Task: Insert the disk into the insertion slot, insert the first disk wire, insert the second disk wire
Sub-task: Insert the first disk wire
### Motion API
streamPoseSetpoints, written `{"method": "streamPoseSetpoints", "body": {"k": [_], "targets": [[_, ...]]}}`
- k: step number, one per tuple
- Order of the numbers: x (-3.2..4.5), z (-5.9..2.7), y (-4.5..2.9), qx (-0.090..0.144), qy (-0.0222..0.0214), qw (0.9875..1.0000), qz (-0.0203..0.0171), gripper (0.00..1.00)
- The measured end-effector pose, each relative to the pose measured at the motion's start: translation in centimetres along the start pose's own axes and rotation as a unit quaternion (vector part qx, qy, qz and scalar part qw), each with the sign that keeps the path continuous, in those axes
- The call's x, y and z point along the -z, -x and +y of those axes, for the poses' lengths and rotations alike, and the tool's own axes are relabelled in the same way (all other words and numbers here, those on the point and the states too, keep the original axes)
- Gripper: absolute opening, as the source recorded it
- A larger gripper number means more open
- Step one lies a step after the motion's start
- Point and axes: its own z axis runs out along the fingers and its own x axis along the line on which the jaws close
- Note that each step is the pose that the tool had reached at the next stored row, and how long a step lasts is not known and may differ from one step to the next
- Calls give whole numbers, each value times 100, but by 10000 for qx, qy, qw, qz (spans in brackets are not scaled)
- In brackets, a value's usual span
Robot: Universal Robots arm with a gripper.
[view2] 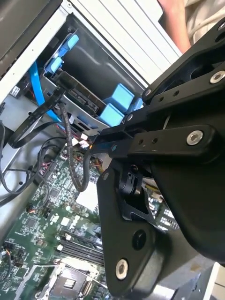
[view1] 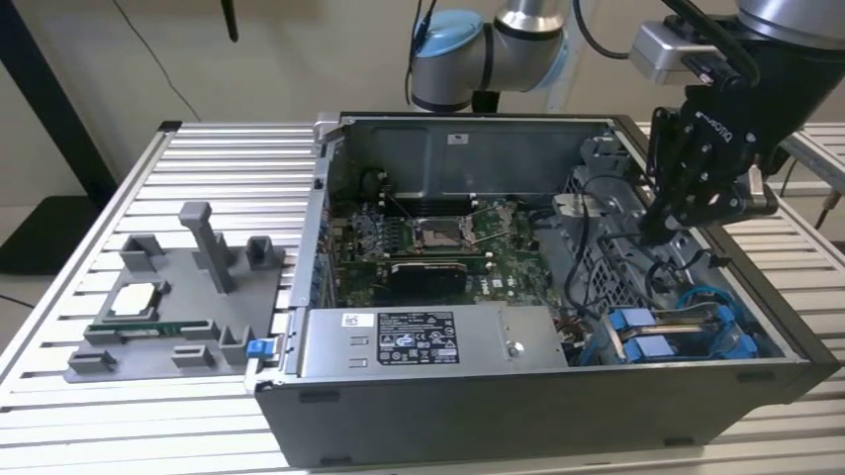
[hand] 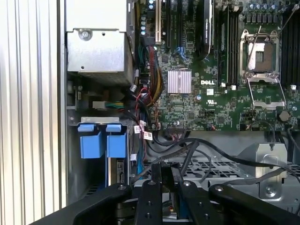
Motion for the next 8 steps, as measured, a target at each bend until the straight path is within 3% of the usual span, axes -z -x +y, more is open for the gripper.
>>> {"method": "streamPoseSetpoints", "body": {"k": [4,8], "targets": [[-11,-7,-4,-2,-1,10000,50,0],[-30,-18,-6,-6,-3,9999,145,0]]}}
